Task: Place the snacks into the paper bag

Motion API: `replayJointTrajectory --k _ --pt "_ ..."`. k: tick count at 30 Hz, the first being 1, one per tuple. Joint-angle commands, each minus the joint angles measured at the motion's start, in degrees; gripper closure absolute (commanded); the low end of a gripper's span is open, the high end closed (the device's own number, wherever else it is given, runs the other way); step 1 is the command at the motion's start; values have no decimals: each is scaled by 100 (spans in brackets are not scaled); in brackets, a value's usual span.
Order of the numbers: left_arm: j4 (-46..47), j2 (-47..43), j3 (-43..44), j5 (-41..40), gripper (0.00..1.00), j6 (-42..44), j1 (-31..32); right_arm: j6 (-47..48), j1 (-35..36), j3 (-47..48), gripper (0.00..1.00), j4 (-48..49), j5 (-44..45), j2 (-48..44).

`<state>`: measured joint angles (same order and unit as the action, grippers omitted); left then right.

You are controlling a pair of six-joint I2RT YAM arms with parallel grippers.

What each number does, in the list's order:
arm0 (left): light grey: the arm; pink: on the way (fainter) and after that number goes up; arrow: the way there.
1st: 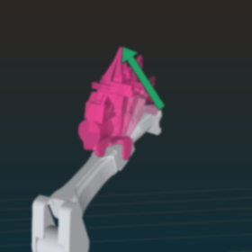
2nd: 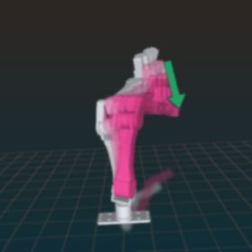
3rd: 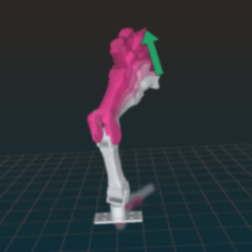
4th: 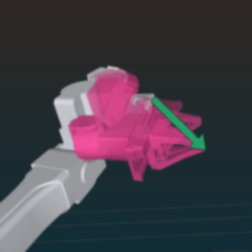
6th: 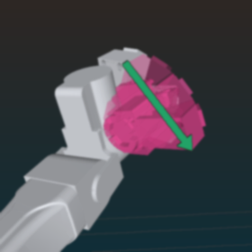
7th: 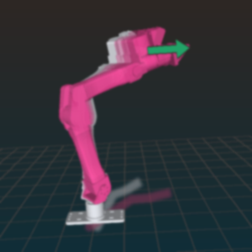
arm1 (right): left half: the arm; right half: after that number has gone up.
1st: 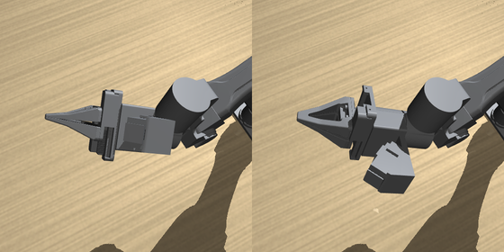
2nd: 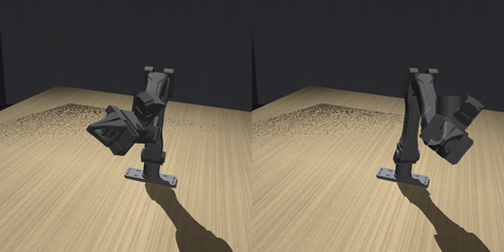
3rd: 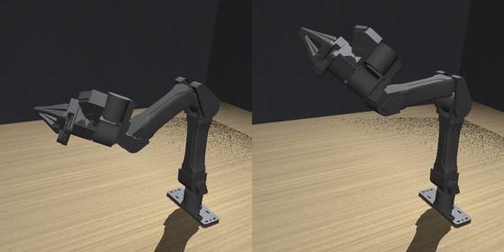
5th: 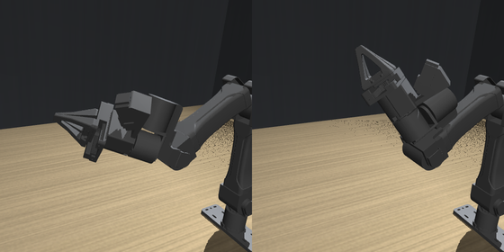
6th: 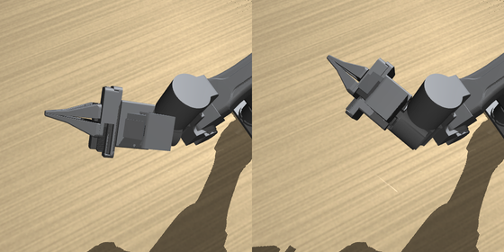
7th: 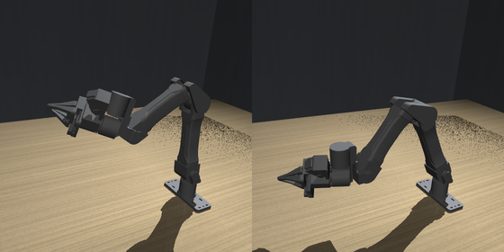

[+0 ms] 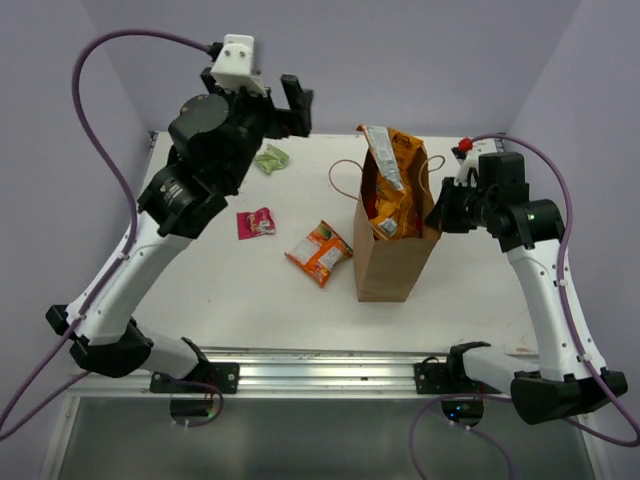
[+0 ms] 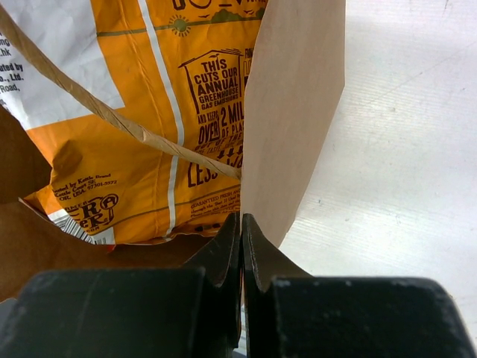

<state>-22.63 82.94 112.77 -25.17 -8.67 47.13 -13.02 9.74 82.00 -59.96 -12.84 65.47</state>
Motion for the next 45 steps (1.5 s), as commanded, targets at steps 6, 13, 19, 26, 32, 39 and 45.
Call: replayJointTrajectory --k 6,13,19,26,32,39,45 --pt "-224 1152 -3671 -42 0 -1338 -2005 -8 19 97 100 116 -201 -87" --pt "812 1734 -4544 188 0 -1366 -2129 1 19 53 100 90 -149 -158" --pt "1252 2033 -4615 39 0 -1155 -2138 -17 19 -8 100 73 -157 -193" --pt "1393 2428 -4694 -129 0 -1102 -2270 -8 19 53 100 38 -122 -158" --pt "1262 2683 -4773 -164 38 -1260 -2507 -8 19 71 100 37 -69 -131" --pt "1209 2518 -4650 -6 100 -1234 -2507 -25 19 80 100 90 -69 -79" --pt "1086 1463 -3431 1099 100 -1313 -2507 -26 19 80 100 99 27 -87"
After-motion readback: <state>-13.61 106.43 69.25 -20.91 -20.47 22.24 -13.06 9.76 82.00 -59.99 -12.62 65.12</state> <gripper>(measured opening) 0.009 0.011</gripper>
